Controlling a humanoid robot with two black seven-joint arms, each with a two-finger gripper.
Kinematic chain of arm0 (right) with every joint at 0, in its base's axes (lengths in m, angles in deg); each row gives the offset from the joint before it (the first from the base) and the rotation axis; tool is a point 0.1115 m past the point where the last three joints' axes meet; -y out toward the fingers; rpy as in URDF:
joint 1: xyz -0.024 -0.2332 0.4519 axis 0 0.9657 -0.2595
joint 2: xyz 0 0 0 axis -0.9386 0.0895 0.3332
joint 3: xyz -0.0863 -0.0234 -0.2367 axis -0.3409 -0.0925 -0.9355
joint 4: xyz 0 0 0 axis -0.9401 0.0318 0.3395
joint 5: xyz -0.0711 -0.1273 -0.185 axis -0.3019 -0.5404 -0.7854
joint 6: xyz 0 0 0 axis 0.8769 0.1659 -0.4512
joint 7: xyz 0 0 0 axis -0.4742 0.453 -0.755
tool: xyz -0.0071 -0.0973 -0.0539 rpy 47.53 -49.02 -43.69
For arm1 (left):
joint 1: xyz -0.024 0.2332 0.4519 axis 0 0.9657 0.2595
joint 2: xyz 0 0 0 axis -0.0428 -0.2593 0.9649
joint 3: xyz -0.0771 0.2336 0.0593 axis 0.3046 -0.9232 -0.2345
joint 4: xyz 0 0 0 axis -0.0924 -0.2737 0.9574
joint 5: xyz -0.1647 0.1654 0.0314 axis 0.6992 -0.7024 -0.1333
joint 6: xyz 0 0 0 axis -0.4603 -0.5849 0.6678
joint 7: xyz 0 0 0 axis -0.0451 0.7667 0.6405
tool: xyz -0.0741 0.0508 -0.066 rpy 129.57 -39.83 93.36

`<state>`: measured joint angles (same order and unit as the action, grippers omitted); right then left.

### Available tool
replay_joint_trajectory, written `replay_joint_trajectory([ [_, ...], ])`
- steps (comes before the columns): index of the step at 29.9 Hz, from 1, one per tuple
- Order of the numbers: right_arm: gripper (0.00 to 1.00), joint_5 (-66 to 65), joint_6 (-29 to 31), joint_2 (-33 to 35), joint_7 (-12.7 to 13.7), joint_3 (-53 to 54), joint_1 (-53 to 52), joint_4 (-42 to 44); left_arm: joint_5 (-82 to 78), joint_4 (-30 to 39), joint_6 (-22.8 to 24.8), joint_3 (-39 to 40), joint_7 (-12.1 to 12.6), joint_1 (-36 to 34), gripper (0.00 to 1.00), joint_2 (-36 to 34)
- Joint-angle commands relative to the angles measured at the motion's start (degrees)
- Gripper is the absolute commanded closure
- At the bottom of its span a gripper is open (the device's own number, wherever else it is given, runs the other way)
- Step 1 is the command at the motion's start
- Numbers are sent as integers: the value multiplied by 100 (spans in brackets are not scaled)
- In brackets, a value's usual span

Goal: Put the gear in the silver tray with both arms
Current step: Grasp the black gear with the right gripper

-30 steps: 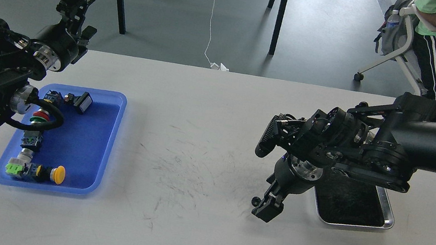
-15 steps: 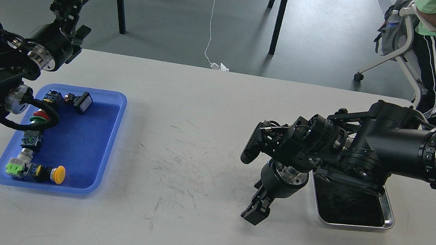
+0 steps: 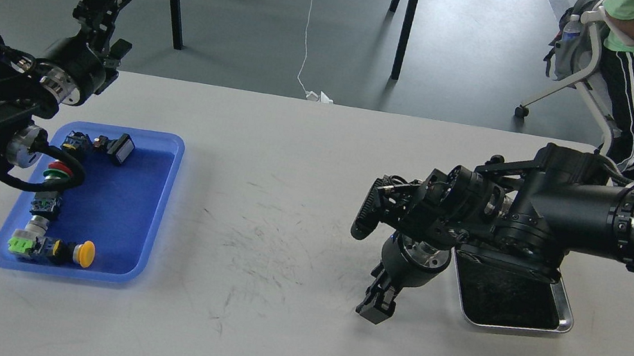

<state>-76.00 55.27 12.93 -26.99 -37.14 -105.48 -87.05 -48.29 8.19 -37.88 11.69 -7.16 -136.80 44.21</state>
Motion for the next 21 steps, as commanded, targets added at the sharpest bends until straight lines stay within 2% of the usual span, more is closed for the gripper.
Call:
replay_joint_trajectory([
  [1,36,-2,-1,2,0,3,4,-13,0,0,-8,8,0,3,2,0],
  [15,53,-151,-1,2,0,3,-31,-5,0,0,1,8,0,21,2,-9],
  [21,57,-160,-18,-6,0,21,-31,-13,0,0,1,8,0,21,2,-9],
])
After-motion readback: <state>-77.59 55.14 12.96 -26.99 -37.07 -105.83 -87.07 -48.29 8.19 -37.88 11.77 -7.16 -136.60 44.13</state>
